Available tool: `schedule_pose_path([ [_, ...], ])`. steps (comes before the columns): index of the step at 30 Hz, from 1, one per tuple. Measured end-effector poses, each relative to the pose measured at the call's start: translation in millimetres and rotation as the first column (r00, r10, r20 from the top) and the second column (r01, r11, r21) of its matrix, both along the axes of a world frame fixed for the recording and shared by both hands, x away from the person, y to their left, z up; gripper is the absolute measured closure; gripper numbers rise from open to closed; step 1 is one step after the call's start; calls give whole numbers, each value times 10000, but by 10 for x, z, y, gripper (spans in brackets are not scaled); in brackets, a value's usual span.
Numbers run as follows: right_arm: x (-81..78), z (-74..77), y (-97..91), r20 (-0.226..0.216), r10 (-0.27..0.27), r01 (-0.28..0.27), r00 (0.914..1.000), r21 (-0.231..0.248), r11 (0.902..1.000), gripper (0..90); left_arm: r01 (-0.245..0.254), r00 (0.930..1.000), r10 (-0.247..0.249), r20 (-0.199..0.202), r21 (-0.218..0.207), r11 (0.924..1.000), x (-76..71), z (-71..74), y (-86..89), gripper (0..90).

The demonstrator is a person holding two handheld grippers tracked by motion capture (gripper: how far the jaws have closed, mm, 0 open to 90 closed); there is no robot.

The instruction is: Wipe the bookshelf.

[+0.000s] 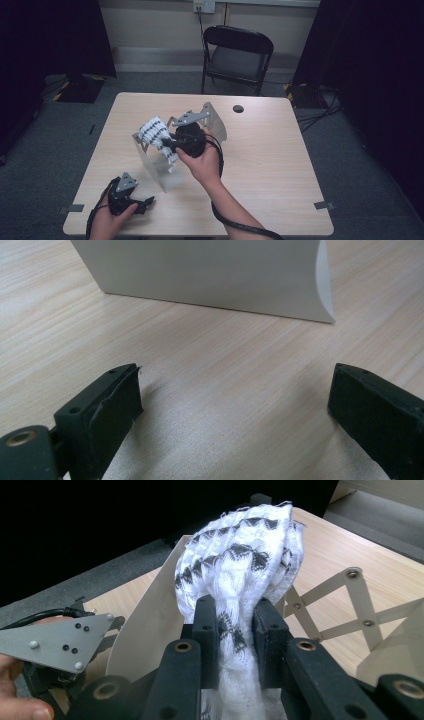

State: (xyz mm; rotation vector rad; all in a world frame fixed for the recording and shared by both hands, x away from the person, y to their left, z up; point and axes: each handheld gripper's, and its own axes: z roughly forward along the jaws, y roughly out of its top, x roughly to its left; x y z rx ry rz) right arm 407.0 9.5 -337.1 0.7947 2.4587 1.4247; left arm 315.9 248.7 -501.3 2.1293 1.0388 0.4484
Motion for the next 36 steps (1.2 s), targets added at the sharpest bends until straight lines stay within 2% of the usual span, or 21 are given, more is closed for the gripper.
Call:
schedule_pose_path([
  [6,-21,39,57,116,121,-123,9999,148,9998,758,5,10000,-5,-11,-23,10000,0,-1,-1,66],
  [11,-7,81,-42,205,-71,69,9998,84,9999,758,-8,10000,8,0,-7,10000,0,0,-1,66],
  [16,1,25,-86,123,-157,157,9998,-24,9999,759,-13,10000,13,3,6,10000,0,0,-2,65],
  [20,0,-120,24,-56,56,-57,10000,-103,9999,758,-16,10000,16,-15,-19,10000,-1,-1,-4,65],
  [25,2,-383,196,-315,265,-282,9992,-552,9981,758,14,10000,-14,-23,15,10000,1,1,-1,65],
  [36,12,-878,183,-965,61,-181,9953,-1241,9921,758,56,10000,-56,-56,17,10000,3,2,1,64],
])
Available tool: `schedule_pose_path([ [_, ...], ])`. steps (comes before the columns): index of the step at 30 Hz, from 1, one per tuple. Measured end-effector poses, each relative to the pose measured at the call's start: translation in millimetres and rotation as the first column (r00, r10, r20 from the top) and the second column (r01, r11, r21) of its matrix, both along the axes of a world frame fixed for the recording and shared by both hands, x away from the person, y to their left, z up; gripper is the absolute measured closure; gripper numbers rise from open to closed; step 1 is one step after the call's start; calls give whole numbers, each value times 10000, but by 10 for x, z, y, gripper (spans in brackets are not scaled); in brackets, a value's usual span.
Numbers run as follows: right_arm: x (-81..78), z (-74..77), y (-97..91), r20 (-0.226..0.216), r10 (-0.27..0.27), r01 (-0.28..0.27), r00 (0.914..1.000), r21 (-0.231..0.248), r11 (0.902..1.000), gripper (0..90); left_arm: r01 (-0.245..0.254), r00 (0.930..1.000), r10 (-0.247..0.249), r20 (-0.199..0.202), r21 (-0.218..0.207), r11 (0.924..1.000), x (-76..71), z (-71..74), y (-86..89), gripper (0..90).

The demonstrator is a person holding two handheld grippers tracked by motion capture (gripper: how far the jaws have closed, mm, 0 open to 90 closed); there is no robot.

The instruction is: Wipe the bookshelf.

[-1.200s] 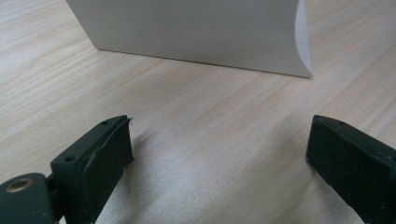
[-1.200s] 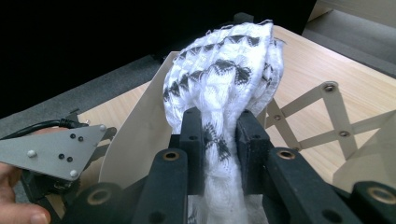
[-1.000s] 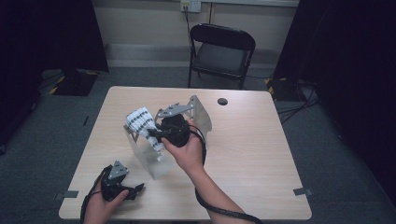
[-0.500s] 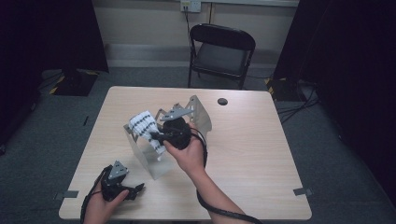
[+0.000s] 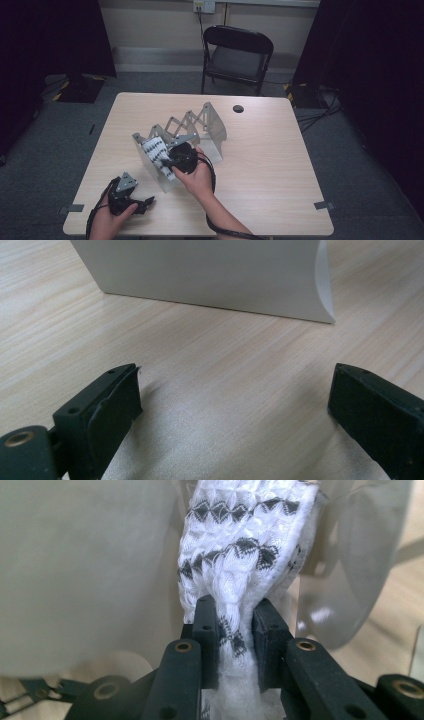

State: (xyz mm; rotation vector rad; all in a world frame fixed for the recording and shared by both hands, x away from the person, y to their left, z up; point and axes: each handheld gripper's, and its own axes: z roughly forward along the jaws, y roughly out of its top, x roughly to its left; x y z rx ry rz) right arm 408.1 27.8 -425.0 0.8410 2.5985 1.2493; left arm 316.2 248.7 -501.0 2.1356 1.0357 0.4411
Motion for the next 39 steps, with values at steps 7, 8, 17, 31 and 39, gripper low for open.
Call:
schedule_pose_path([
  [7,-14,-269,-11,-410,-125,118,9991,-188,9998,757,-3,10000,3,4,-8,10000,0,-1,-1,64],
  [8,-20,-288,-8,-432,-146,135,9990,-240,9996,757,-6,10000,6,3,-7,10000,0,0,-1,64],
  [17,-70,-455,29,-697,-118,67,9975,-736,9973,753,-16,10000,16,10,8,10000,-1,0,0,64],
  [31,-122,-178,-111,-291,-299,293,9991,-226,9993,751,-24,10000,24,21,-1,10000,-2,-2,-2,64],
  [39,-70,485,-152,631,-434,375,9971,916,9951,751,-36,10000,36,33,13,10000,-2,-1,-2,64],
])
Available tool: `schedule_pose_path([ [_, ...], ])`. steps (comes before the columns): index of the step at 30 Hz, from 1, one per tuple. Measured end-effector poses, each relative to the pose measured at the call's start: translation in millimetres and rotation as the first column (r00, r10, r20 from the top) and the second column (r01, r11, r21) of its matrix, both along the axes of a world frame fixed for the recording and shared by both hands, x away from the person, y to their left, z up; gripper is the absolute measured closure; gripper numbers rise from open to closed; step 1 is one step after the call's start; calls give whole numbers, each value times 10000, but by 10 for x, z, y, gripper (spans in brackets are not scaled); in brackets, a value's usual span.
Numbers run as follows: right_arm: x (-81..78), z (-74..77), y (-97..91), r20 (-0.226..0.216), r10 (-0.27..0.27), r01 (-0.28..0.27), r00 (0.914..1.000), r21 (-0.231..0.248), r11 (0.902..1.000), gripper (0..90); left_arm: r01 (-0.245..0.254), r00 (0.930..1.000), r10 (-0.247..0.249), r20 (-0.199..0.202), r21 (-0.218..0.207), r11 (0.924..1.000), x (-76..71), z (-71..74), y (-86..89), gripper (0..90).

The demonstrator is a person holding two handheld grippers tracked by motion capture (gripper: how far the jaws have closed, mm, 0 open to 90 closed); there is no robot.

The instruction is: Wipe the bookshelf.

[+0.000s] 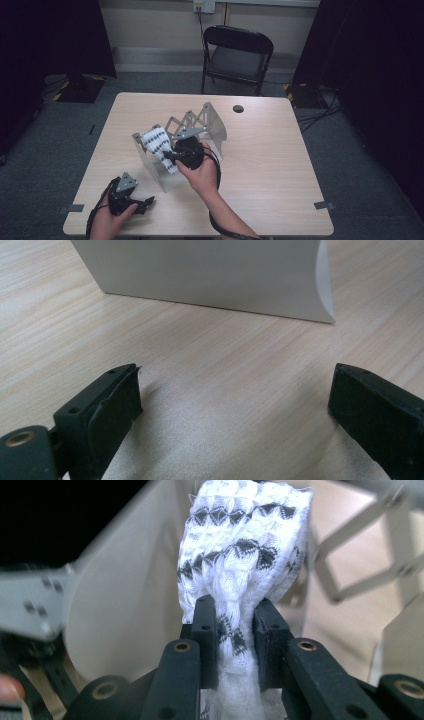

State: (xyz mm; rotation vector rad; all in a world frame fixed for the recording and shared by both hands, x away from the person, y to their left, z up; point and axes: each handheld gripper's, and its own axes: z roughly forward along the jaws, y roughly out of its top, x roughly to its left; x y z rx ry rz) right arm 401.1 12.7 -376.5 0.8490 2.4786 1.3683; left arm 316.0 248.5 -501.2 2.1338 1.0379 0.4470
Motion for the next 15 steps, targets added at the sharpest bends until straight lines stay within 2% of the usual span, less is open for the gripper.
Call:
schedule_pose_path([
  [2,33,44,14,74,-83,83,9999,-72,9999,751,3,10000,-3,1,-1,10000,0,0,0,64],
  [4,53,16,29,66,-196,197,9998,-236,9995,751,0,10000,0,0,-6,10000,0,0,0,64],
  [11,80,-278,-10,-306,-433,419,9986,-464,9980,750,6,10000,-6,-5,-4,10000,1,0,0,64],
  [15,77,-387,-8,-453,-449,425,9980,-530,9977,750,0,10000,0,-6,-7,10000,0,0,0,64],
])
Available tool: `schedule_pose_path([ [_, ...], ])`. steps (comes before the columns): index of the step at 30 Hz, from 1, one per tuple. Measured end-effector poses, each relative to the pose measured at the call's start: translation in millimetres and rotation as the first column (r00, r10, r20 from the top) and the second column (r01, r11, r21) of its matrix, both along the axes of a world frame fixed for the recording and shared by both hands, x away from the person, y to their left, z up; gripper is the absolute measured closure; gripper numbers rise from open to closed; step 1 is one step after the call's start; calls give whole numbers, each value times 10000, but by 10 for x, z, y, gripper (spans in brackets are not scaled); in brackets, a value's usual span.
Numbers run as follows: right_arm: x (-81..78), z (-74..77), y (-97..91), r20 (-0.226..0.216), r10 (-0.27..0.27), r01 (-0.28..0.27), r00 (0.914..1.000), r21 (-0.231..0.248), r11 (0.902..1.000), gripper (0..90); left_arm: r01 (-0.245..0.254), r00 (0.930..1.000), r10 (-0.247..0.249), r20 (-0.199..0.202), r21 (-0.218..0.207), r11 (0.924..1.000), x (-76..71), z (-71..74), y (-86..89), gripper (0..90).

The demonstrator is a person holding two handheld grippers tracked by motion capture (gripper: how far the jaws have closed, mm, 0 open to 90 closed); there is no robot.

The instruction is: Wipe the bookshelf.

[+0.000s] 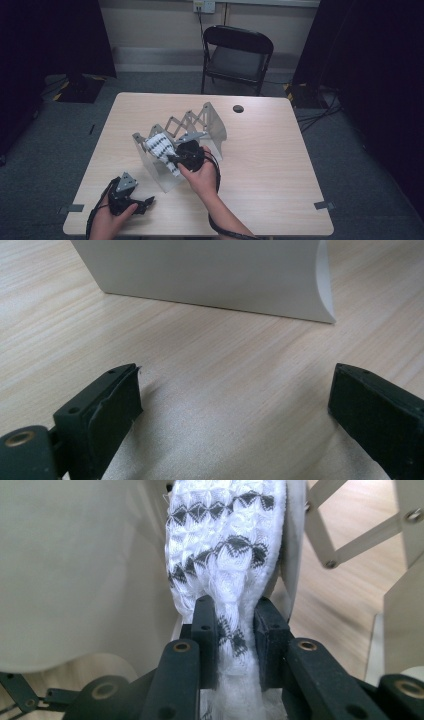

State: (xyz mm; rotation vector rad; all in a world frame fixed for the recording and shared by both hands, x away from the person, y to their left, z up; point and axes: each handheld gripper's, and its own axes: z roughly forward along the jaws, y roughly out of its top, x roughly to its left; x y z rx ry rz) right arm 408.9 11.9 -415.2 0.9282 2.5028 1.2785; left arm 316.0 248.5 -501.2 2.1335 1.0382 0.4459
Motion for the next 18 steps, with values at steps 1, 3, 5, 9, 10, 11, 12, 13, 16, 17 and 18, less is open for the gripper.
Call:
schedule_pose_path([
  [1,-9,-31,10,4,3,-2,10000,-89,10000,750,10,10000,-10,-13,2,10000,0,1,1,64],
  [3,-19,-88,24,-73,6,-8,10000,-174,9998,749,-6,10000,6,4,1,10000,0,0,-1,64],
  [5,-28,-152,33,-168,-21,16,9999,-255,9997,749,1,10000,-1,2,1,10000,0,0,0,64],
  [9,-41,-275,41,-343,22,-36,9994,-401,9992,748,-7,10000,7,1,1,10000,0,0,0,64],
  [10,-46,-305,45,-372,23,-39,9993,-446,9990,747,1,10000,-1,0,-2,10000,0,0,0,64],
  [11,-50,-335,49,-465,13,-35,9989,-482,9988,746,0,10000,0,4,1,10000,0,0,0,64],
  [12,-51,-369,54,-500,40,-66,9987,-518,9986,744,-2,10000,2,3,1,10000,0,0,0,64],
  [13,-58,-401,61,-594,29,-63,9982,-582,9983,739,-5,10000,5,4,-11,10000,0,-1,-1,64],
  [16,-75,-501,78,-728,119,-170,9973,-709,9973,689,1,10000,-1,2,0,10000,0,0,0,64],
  [17,-83,-528,79,-744,84,-142,9972,-779,9969,656,10,10000,-10,-5,-12,10000,0,0,0,64],
  [18,-91,-549,75,-713,-31,-28,9974,-826,9966,591,11,10000,-11,-7,-8,10000,0,0,0,64],
])
